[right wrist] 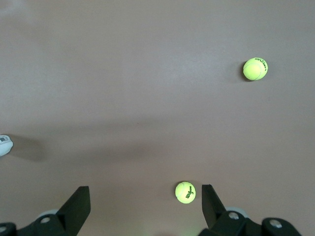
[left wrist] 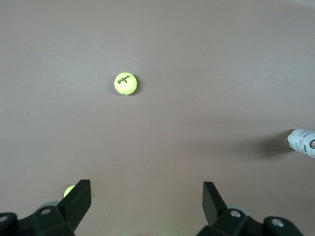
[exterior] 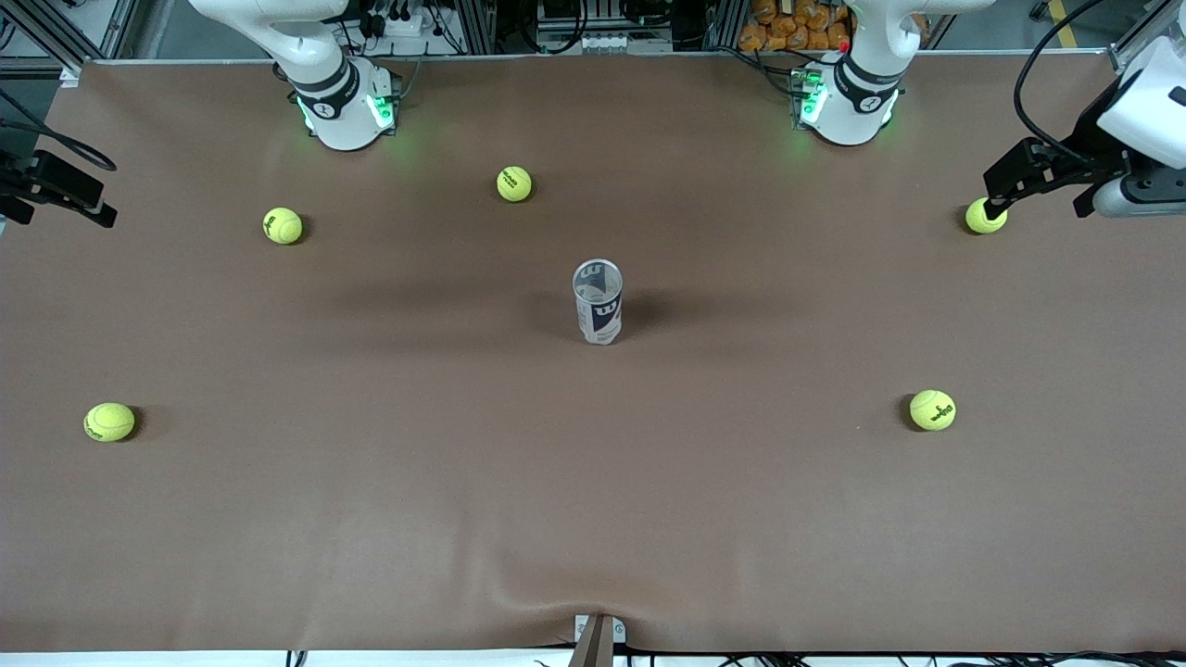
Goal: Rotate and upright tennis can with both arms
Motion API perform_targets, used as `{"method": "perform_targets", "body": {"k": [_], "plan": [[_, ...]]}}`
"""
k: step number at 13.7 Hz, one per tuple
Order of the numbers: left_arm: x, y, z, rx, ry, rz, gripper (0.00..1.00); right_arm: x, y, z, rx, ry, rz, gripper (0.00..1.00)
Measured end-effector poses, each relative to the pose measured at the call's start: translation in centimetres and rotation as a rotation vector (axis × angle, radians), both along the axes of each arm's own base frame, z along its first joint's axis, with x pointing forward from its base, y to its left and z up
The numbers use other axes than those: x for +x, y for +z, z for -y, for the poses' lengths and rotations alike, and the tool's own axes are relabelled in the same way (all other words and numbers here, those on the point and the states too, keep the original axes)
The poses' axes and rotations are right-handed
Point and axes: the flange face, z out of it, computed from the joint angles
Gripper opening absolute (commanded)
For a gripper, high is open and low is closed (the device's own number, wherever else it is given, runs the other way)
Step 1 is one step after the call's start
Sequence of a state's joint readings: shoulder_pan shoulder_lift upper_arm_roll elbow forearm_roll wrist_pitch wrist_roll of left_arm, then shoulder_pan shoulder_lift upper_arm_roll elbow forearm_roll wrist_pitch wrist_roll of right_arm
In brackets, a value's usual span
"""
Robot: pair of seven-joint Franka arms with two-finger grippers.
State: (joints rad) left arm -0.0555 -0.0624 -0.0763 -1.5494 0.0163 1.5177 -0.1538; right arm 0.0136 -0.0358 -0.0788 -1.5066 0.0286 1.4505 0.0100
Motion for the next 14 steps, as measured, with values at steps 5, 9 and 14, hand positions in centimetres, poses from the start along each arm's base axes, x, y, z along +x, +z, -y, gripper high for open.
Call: {"method": "perform_targets", "body": {"k": [5, 9, 14], "plan": [[1.3, -0.6, -1.9, -0.005, 0.019, 0.027, 1.0, 0.0, 0.0, 0.0, 0.0, 0.0, 0.0, 1.0], [1.5, -0.5, -4.7, -0.003, -0.025, 0.033, 1.0, 0.0, 0.0, 0.0, 0.0, 0.0, 0.0, 1.0], [1.6, -0.8, -5.6, -0.002, -0.022, 0.027, 1.0, 0.0, 0.0, 0.0, 0.0, 0.0, 0.0, 1.0]]}}
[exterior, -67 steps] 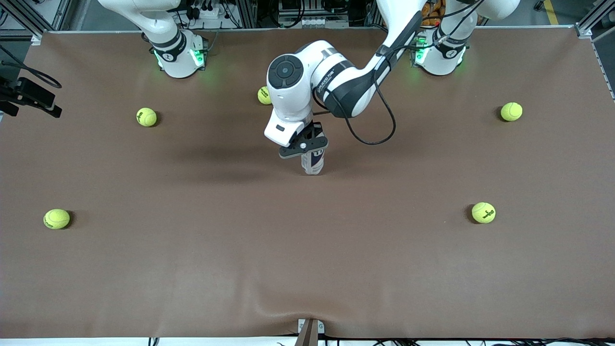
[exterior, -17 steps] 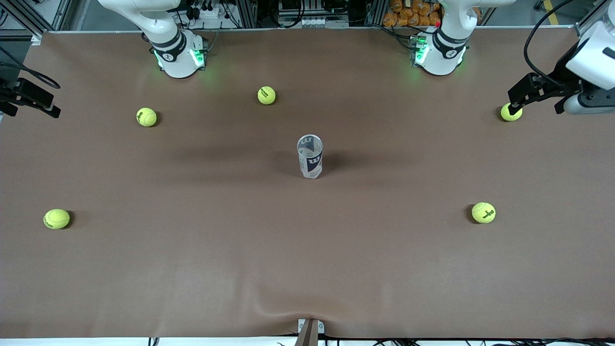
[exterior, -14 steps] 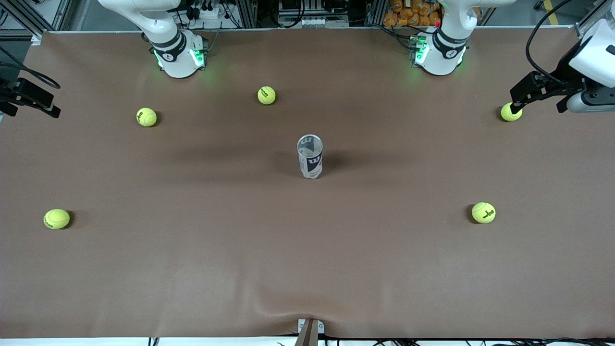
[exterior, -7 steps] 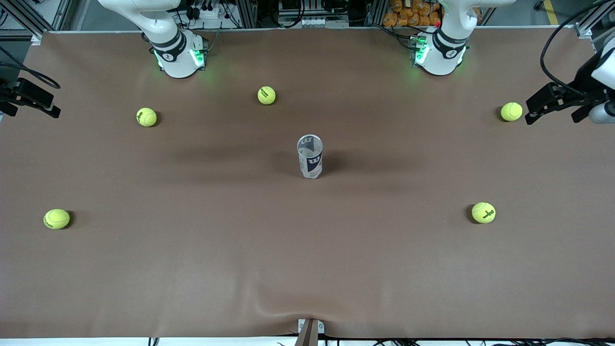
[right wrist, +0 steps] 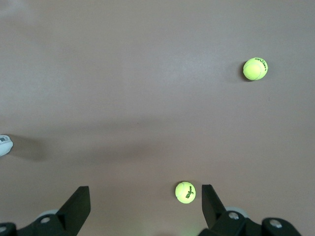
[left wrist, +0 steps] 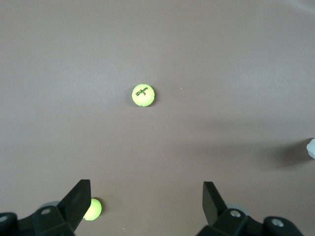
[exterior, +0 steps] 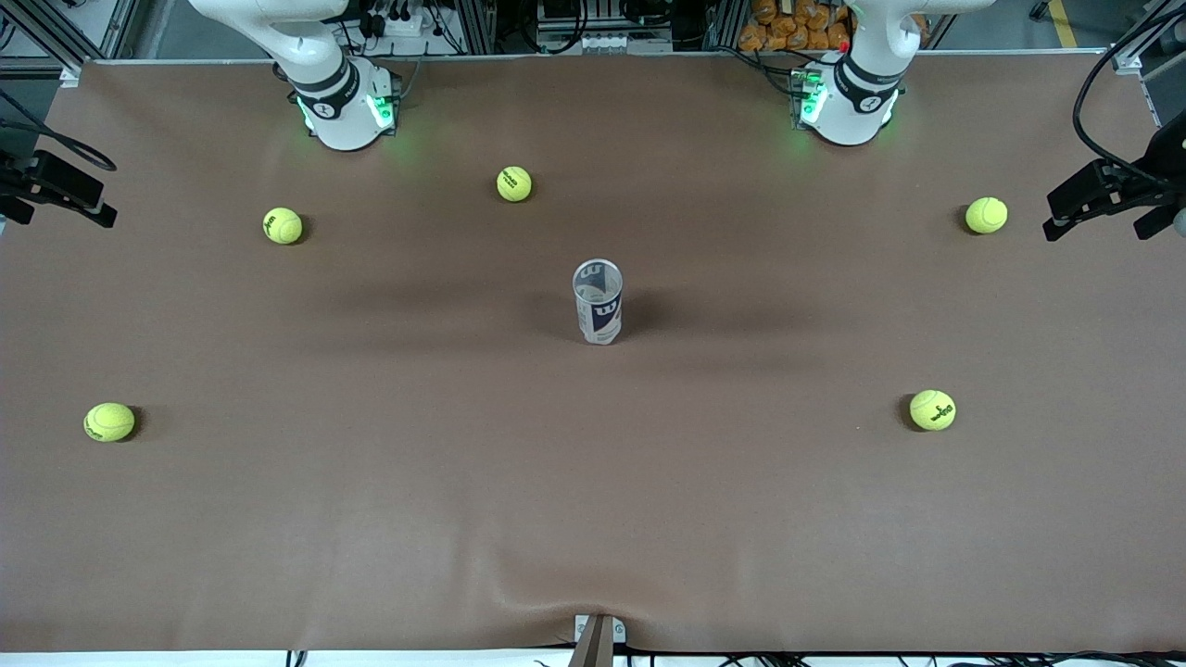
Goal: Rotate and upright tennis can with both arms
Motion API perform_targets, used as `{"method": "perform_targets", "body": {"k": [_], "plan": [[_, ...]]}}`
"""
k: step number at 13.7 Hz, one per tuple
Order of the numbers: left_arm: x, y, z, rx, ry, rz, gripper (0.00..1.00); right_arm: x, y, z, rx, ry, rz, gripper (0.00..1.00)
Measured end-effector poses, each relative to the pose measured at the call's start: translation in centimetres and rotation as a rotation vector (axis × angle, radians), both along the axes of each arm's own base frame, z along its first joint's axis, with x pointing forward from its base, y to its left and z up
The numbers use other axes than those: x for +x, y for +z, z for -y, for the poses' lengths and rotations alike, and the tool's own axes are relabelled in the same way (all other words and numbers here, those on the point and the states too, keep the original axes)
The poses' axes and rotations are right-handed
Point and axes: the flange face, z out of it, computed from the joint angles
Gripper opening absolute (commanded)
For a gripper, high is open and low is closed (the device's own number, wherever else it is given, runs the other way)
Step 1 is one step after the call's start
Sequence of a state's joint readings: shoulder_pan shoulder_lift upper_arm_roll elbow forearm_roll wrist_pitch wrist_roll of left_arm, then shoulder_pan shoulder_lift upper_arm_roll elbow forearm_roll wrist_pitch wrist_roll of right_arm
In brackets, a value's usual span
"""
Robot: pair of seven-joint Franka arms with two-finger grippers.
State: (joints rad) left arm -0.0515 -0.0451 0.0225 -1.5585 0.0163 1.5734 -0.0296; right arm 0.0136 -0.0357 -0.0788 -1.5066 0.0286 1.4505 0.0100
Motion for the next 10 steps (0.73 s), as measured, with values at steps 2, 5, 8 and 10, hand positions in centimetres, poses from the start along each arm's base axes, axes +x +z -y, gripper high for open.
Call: {"method": "perform_targets", "body": {"k": [2, 5, 8, 10], "plan": [[0.0, -0.08, -0.04, 0.0, 0.001, -0.002, 1.0, 0.0, 0.0, 0.0, 0.0, 0.0, 0.0, 1.0], [0.01, -0.09, -0.71, 0.0, 0.013, -0.002, 1.0, 0.0, 0.0, 0.0, 0.0, 0.0, 0.0, 1.0], [0.02, -0.13, -0.86, -0.001, 0.015, -0.003, 1.0, 0.0, 0.0, 0.0, 0.0, 0.0, 0.0, 1.0], [0.02, -0.13, -0.83, -0.001, 0.015, -0.003, 1.0, 0.0, -0.01, 0.0, 0.0, 0.0, 0.0, 1.0]]}}
